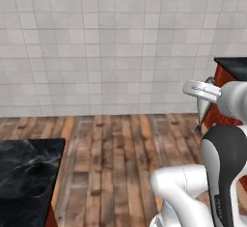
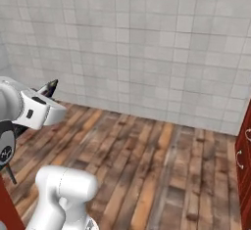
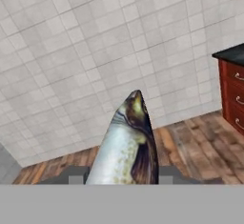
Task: Gather the onion and potato from the fridge and place them on a tray on the dining counter. Then gather the steak and fish from the fridge and place them on the other tray.
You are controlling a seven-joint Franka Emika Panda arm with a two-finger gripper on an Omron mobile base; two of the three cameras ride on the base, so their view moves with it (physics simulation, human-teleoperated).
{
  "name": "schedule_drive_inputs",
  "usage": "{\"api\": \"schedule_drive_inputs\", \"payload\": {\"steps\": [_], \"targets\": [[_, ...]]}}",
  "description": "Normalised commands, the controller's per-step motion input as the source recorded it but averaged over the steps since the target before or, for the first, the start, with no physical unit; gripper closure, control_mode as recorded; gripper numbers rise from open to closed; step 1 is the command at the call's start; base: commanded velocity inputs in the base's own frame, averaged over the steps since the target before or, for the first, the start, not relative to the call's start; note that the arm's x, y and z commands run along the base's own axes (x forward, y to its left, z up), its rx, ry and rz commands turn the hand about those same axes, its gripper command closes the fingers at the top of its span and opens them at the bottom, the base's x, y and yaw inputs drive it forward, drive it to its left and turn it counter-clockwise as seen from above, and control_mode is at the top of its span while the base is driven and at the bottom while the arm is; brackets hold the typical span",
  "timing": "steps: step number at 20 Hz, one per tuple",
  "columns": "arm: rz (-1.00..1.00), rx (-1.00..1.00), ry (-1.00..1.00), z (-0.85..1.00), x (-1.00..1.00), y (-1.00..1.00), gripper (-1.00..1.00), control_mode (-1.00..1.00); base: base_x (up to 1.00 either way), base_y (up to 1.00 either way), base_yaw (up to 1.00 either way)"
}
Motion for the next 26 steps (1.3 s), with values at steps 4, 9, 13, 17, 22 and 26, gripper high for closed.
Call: {"api": "schedule_drive_inputs", "payload": {"steps": [4,9,13,17,22,26], "targets": [[0.00,0.00,0.00,0.00,0.00,0.00,1.00,1.00,1.00,-0.04,0.24],[0.00,0.00,0.00,0.00,0.00,0.00,1.00,1.00,1.00,0.00,0.37],[0.00,0.00,0.00,0.00,0.00,0.00,1.00,1.00,0.92,-0.03,0.55],[0.00,0.00,0.00,0.00,0.00,0.00,1.00,1.00,0.48,-0.02,0.75],[0.00,0.00,0.00,0.00,0.00,0.00,1.00,1.00,0.02,-0.01,0.73],[0.00,0.00,0.00,0.00,0.00,0.00,1.00,1.00,0.04,-0.11,0.59]]}}
